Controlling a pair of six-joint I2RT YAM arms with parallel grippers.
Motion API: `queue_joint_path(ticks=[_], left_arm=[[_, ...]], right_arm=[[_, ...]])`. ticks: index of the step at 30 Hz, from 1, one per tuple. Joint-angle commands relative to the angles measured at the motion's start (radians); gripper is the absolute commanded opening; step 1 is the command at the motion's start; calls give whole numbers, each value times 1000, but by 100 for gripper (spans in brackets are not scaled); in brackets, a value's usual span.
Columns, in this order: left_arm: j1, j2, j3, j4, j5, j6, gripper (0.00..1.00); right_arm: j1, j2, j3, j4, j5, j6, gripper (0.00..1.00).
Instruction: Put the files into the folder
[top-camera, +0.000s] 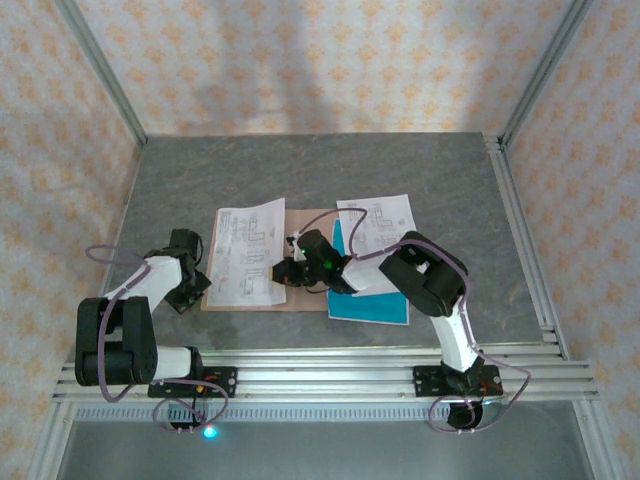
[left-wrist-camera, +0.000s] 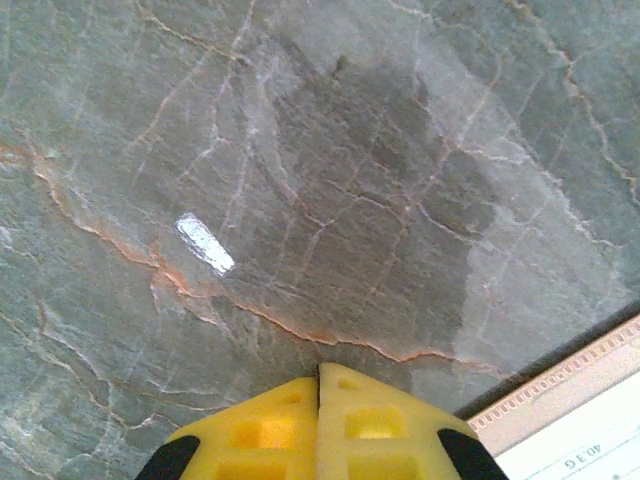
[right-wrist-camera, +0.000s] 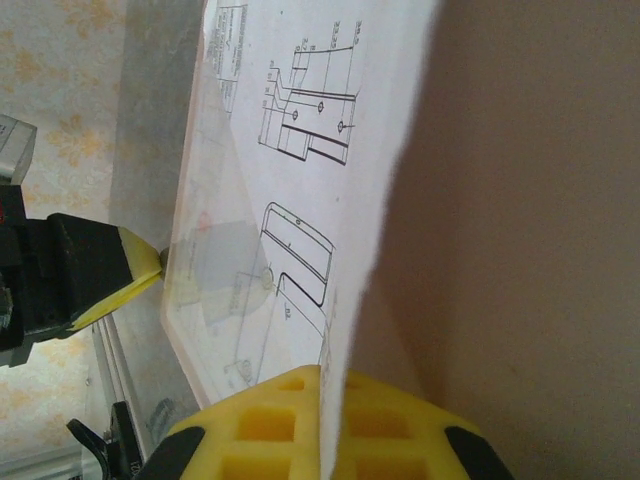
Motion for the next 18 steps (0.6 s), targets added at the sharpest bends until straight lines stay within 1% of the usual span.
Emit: queue_joint_path(ticks=[1,18], left_arm=[[-37,55,-36,105,151,-27,0],[-60,53,-40,116,151,-41,0]], right_arm=[[11,16,35,10,5,-9,0],[29,16,46,-22,21,6,0]])
